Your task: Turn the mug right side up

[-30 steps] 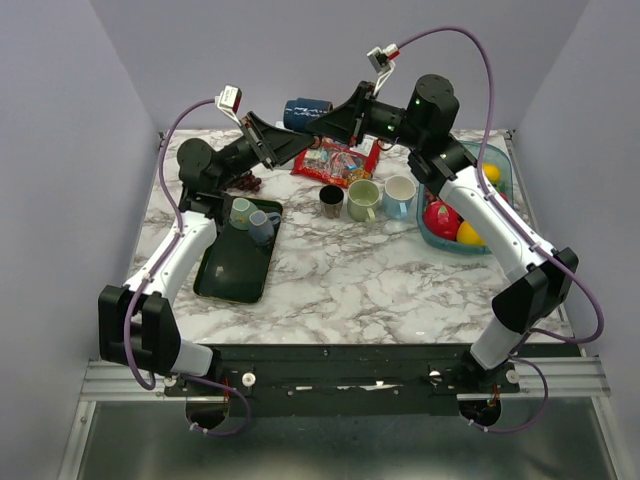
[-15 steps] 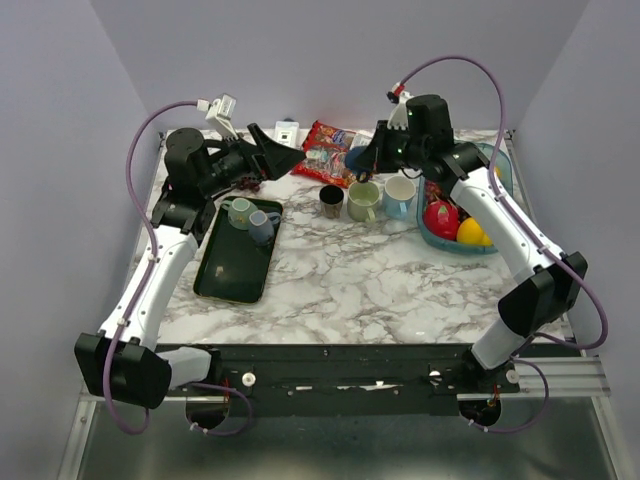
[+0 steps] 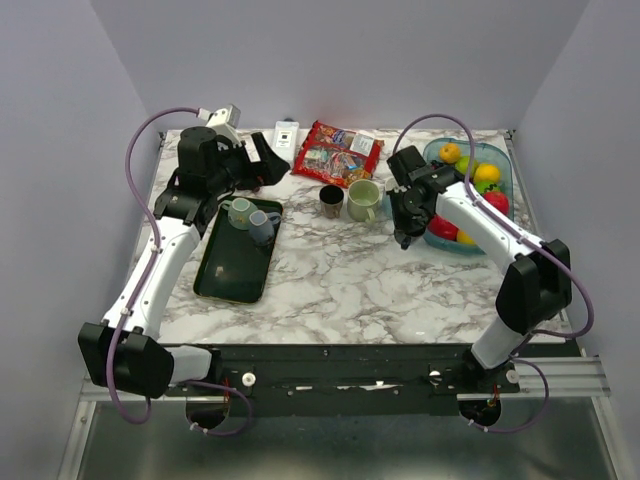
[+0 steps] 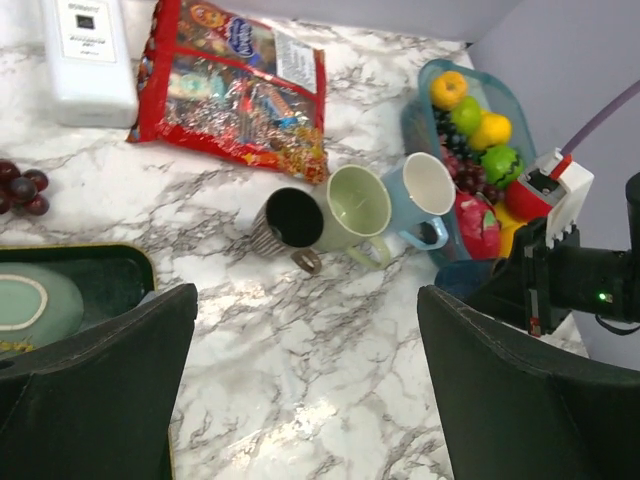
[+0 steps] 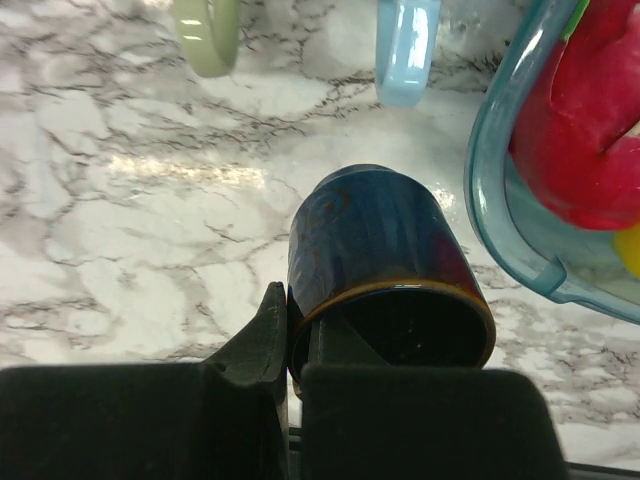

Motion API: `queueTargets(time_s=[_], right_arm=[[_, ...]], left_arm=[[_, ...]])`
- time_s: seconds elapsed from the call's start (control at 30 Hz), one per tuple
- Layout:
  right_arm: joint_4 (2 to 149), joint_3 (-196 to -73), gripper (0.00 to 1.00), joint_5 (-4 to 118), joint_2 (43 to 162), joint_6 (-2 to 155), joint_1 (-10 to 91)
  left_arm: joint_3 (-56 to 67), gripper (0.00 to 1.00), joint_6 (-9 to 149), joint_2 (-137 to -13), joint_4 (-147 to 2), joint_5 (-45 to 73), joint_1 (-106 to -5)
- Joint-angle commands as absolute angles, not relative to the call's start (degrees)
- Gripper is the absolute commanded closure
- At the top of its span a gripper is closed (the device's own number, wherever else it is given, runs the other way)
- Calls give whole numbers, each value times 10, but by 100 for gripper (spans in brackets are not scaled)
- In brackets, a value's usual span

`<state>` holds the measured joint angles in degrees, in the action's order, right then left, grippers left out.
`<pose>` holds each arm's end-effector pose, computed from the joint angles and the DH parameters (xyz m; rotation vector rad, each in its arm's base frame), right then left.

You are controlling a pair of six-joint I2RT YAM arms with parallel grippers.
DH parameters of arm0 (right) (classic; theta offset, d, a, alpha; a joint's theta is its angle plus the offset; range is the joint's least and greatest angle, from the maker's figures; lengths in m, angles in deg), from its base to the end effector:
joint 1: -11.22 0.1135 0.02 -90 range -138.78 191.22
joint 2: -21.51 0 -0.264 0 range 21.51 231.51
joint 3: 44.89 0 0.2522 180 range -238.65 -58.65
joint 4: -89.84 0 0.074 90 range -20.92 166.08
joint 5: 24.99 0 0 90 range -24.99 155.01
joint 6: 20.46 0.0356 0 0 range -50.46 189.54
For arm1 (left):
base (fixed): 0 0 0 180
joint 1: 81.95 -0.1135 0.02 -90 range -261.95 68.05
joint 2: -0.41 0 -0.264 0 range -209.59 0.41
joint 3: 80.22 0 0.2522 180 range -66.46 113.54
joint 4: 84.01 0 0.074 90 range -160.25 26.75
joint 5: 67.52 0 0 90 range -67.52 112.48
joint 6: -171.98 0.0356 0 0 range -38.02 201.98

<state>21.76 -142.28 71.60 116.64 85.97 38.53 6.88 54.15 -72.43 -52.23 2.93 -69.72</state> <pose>0.3043 0.1525 0.2866 -0.2234 2.6981 0.0714 0.2800 -0.0729 0.3955 -0.0204 1.9370 -0.7936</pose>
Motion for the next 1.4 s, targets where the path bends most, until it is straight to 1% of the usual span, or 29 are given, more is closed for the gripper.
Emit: queueTargets(time_s=[0.0,0.2,0.47,0.57,0.6,0.67,0.77,0.8,0.87,0.9,0.97,1.0,1.07,1.1,1.27,1.3,1.37], right_arm=[[246,-1402,99,757,1191,840,389],[330,-1366,99,790,1213,820,397],[364,-1362,99,797,1256,799,397],[366,-1364,87,787,1272,803,397],[365,-1363,81,785,1273,804,396],[367,-1360,77,781,1272,806,397],[366,-1359,67,781,1268,807,397],[364,-1361,61,780,1266,808,397],[360,-1363,54,781,1260,812,397],[353,-1368,47,784,1258,816,397],[344,-1374,43,785,1253,824,397],[336,-1377,40,785,1247,828,397],[326,-1389,38,786,1242,837,397],[314,-1394,35,792,1236,840,396],[276,-1430,27,817,1209,860,397],[272,-1435,24,828,1206,862,397],[266,-1449,23,839,1192,869,397]], left_arm=[[81,1,561,-737,-490,78,-700],[60,1,557,-739,-495,85,-700],[49,1,557,-744,-499,92,-700],[44,1,557,-746,-498,93,-700],[44,1,557,-747,-497,94,-700],[42,1,559,-746,-492,97,-700],[39,1,563,-746,-489,104,-700],[39,1,563,-746,-487,106,-700],[38,1,563,-747,-485,110,-700],[38,1,562,-748,-483,112,-700],[40,1,558,-751,-472,126,-700],[41,1,556,-752,-467,133,-700],[45,1,553,-753,-447,160,-700],[47,1,551,-755,-440,168,-700],[53,1,531,-770,-379,220,-700],[52,1,525,-773,-369,258,-700],[48,1,503,-782,-344,283,-700]])
